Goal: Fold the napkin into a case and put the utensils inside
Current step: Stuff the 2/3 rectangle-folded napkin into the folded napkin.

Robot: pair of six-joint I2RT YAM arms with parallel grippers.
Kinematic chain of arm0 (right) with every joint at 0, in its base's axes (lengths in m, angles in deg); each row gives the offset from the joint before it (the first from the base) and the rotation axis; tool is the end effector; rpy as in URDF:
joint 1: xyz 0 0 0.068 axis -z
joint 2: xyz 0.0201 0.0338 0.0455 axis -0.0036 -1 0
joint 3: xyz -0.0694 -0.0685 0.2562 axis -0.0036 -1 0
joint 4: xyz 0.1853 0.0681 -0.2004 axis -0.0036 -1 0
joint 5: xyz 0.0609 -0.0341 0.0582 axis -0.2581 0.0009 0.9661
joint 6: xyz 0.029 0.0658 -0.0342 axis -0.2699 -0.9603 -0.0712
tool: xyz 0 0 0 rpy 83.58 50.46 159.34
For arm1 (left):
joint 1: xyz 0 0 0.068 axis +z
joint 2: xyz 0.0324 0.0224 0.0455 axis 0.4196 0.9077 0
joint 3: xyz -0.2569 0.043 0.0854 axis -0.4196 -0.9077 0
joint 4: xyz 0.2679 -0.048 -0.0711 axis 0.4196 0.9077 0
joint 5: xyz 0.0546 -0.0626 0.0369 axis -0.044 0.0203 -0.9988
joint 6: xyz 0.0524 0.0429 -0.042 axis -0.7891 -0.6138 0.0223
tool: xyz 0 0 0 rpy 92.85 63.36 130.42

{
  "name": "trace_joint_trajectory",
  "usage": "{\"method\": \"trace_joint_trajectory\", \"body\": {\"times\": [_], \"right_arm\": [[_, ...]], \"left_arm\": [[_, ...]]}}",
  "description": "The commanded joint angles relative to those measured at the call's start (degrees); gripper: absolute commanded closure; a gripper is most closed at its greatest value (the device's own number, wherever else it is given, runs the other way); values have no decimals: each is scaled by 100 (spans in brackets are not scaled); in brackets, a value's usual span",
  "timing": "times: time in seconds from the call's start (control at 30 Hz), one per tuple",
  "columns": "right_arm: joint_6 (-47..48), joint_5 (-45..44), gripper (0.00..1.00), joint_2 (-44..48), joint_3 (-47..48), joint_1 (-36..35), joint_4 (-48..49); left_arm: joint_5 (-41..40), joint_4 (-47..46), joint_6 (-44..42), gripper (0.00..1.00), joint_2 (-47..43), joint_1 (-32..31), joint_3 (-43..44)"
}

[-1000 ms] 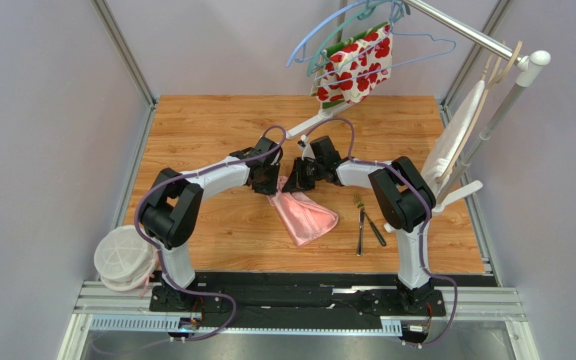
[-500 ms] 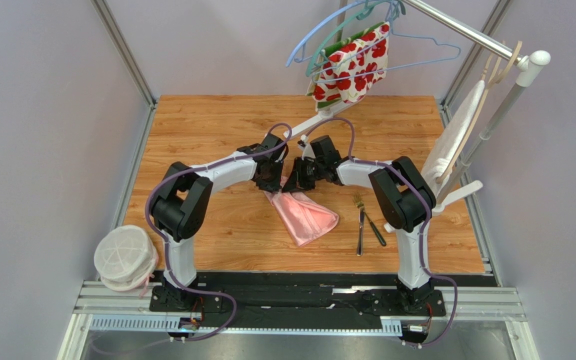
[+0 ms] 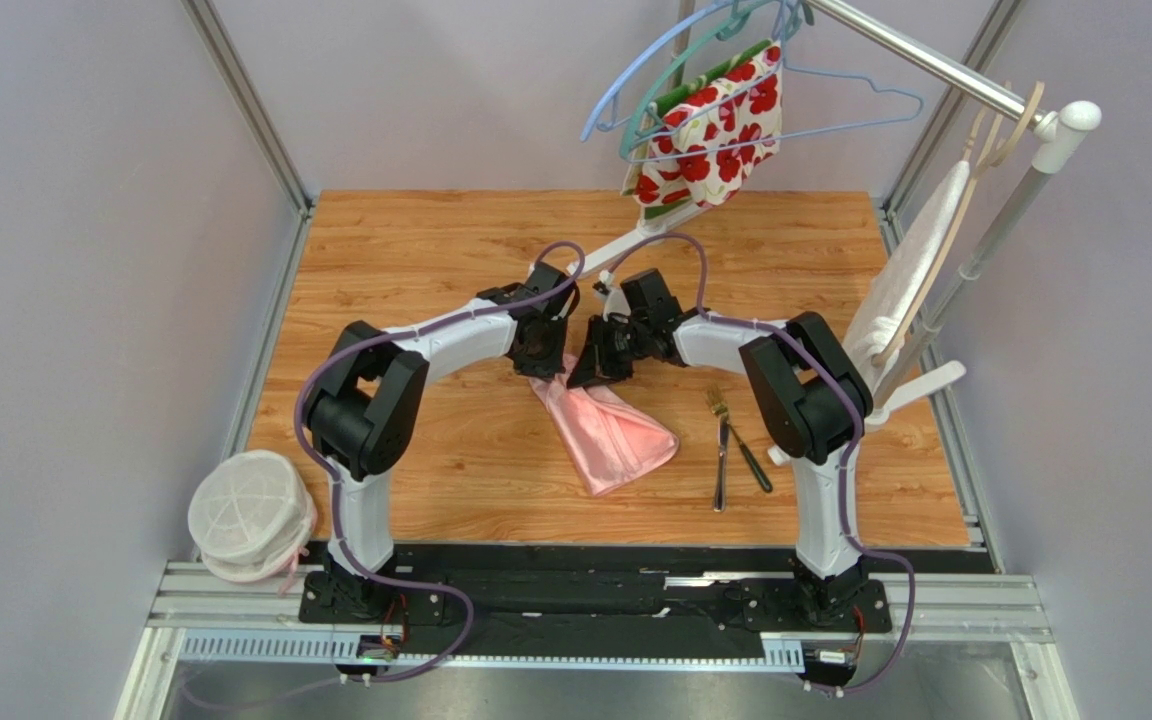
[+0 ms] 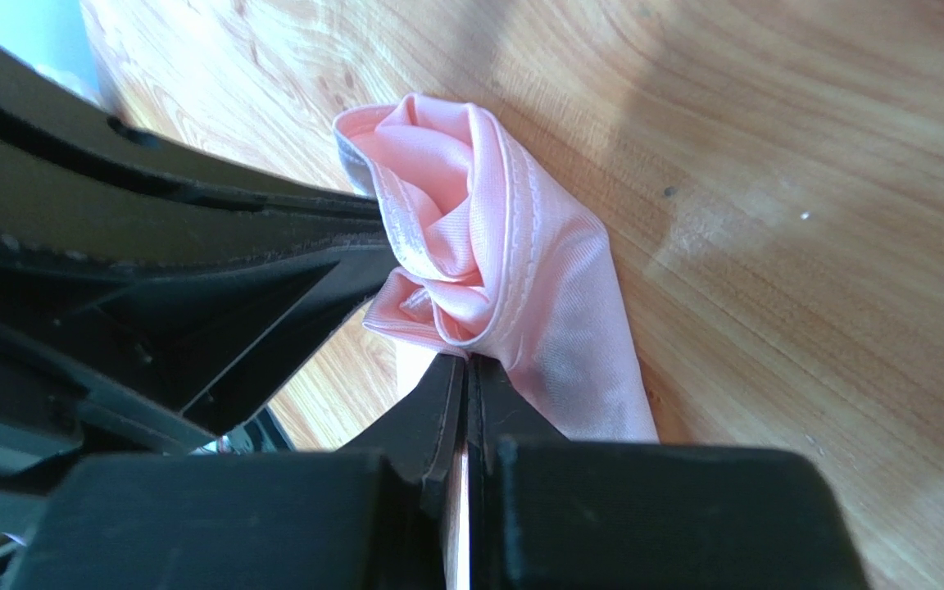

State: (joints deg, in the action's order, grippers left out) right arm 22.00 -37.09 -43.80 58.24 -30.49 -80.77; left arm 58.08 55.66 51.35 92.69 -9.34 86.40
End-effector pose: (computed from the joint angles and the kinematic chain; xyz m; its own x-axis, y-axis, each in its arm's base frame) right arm 0.3739 0.2660 0.0977 -0.9563 -0.0709 -0.2838 -0.2629 0.6338 0.7274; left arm 0.3605 -0.2378 0.1322 -0.9085 0.0655 -0.4127 0.1304 0.9828 -0.1310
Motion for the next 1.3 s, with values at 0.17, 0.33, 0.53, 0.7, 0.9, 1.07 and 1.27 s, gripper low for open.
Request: {"method": "trace_joint_trajectory", "body": {"times": [0.17, 0.33, 0.53, 0.7, 0.9, 1.07, 1.27], "right_arm": [[917, 229, 100, 250, 375, -4, -735], [1480, 203, 100, 268, 508, -13, -1131], [2181, 238, 100, 259, 657, -100, -1508], [2588, 10, 100, 189, 912, -197, -1930], [2764, -342, 100, -5, 1360, -338, -2397], [2781, -509, 100, 22, 1343, -399, -2502], [2676, -536, 100, -110, 1325, -435, -2590]], "left_arm": [[45, -758, 523, 100, -687, -21, -605], [-95, -969, 698, 100, -950, -21, -790], [-157, -1189, 839, 100, -1109, -13, -984], [-105, -1443, 892, 100, -1284, -21, -1186], [97, -1970, 962, 100, -1565, -21, -1502], [27, -2349, 1085, 100, -1899, -30, -1923], [115, -2657, 1156, 100, -2102, -39, -2197]]}}
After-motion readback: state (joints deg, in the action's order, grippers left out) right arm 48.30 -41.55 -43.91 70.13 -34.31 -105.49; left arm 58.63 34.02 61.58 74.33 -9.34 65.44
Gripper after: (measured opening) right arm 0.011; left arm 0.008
